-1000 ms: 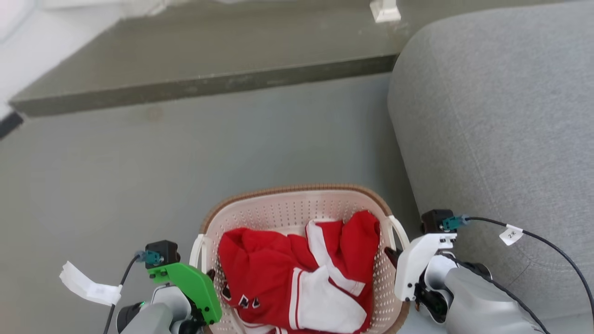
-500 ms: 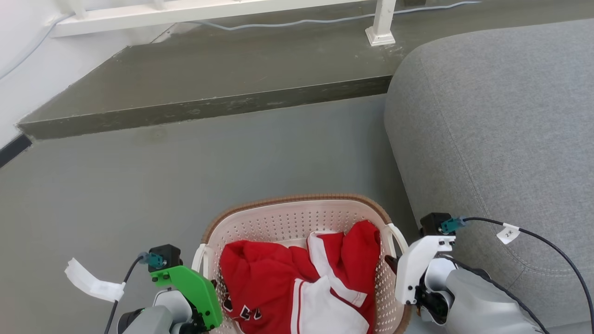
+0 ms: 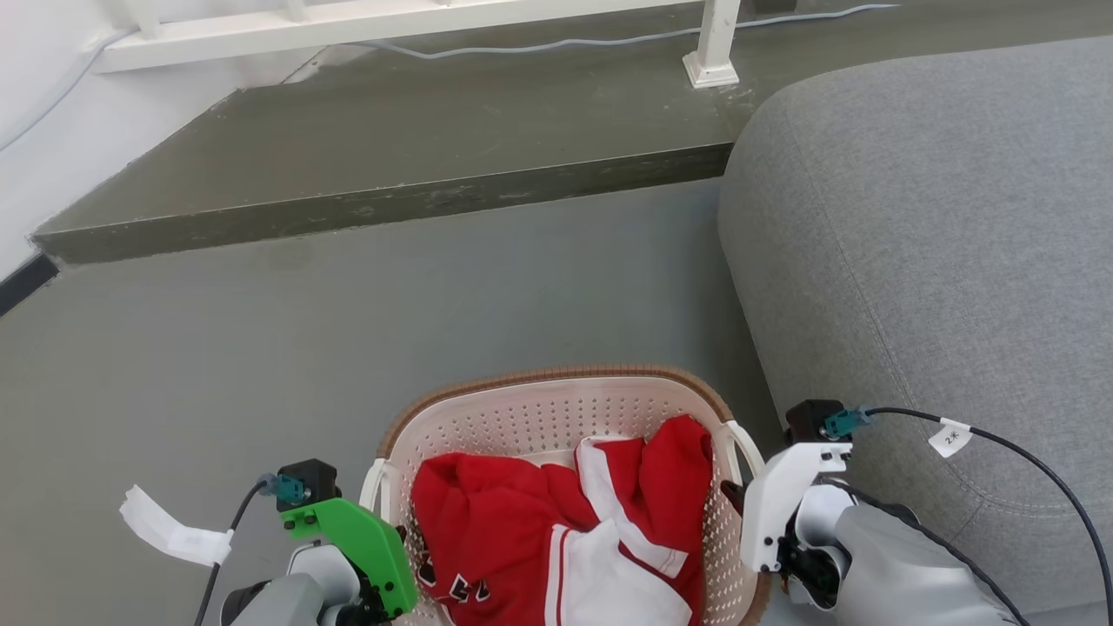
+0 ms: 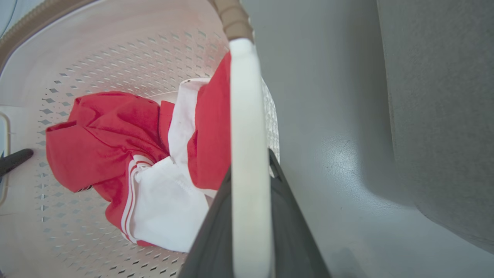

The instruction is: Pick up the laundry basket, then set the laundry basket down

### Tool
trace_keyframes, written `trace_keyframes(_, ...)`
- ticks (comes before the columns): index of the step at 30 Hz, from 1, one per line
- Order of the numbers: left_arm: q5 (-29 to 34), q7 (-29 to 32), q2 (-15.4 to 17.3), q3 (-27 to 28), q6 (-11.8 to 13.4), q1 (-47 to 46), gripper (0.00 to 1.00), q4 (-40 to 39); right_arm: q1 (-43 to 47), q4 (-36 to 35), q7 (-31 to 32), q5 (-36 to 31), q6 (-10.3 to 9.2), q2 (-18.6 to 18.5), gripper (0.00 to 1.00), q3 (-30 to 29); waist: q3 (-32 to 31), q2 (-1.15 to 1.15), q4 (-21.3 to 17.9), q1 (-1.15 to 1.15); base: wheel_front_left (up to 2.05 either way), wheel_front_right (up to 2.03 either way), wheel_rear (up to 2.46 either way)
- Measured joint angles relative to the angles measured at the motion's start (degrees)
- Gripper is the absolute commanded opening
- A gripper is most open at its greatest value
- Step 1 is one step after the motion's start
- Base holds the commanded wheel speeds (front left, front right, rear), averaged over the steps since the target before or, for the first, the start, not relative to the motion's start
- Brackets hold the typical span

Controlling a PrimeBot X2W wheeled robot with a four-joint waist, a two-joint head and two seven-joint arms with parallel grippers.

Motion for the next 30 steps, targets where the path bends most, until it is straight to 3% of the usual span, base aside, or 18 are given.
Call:
trace_keyframes(16,-0.48,-0.15,0.04,-0.96,0.70,-0.18,0.00,-0.14,-0.44,-0.08,-0.01,0.51,-0.01,-0.13,0.00,0.62,1.23,0.00,-0.12,0.00,0.00,0.00,0.00)
trace_keyframes(30,0.58,-1.65,0.18,-1.78,1.94,-6.29,0.00,-0.49,-6.96,-0.59,-0.78,0.40,-0.05,-0.92,0.00,1.12,8.14,0.00,-0.13,0.00,0.00,0.00,0.00)
